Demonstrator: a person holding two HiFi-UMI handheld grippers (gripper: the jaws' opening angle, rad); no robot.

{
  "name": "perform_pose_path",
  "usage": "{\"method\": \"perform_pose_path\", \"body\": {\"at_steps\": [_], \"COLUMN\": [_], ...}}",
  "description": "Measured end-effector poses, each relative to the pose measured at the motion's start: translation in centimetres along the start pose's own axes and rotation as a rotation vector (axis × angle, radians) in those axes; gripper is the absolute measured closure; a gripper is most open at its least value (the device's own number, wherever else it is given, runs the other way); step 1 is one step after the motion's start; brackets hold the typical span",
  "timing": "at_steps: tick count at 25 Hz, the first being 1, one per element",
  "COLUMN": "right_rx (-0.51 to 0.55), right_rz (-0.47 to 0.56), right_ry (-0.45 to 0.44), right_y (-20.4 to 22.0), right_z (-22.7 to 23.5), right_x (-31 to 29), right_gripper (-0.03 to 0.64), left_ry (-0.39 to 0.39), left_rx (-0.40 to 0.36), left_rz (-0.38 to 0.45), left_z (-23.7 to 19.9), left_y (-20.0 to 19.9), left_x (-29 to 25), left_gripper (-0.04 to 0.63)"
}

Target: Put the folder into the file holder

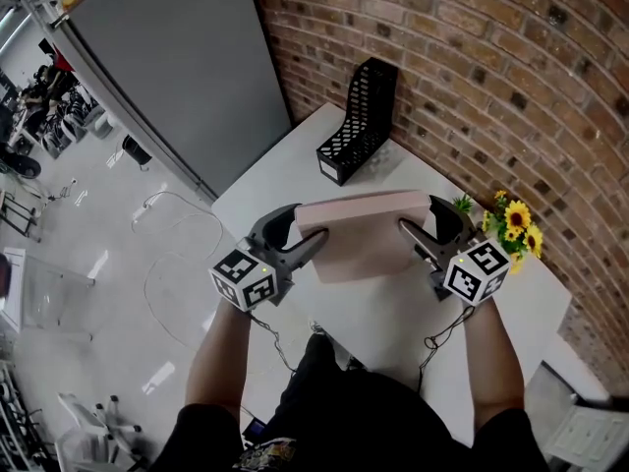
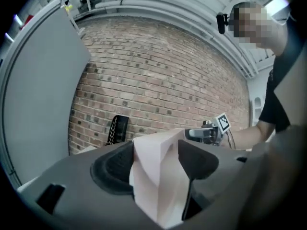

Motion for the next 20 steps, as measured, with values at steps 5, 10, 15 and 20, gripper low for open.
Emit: {"method": "perform_pose_path", "body": {"at_steps": [5,10,15,20], "right_rx": [-0.009,-0.013,-0.016,-0.017], "right_rz": [0.017,0.027,0.034,0.035], "right_ry": [0.024,0.019,0.018,0.022], "right_y": [-0.1,0.0,0.1,0.2], "right_z": [0.7,1.0,1.0,0.7], "right_x": [0.9,1.5,2.0,2.2], "right_gripper": [0.299,0.321,0.325,0.325], "left_ry": [0.087,0.049,0.066,0.157], "left_rx": [-0.022,-0.050,-0.016,-0.049], "left_rz": [-0.013,-0.033,-0.011,-0.044], "left_z": [1.6,1.2,0.9,2.3], "left_y": [0.5,1.1,1.0,0.5], "left_x": [0.4,0.6,-0.4,-2.9], "left_gripper": [0.310,0.308,0.304,0.304]}}
Point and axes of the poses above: the fingertips, and each gripper's own axes: x backward along the fingers, z to its right, y out of its underside, the point moved 10 cm from there along x, backward along the fingers, and after that the axes turned 3 degrees about z, right-handed, at the moved point
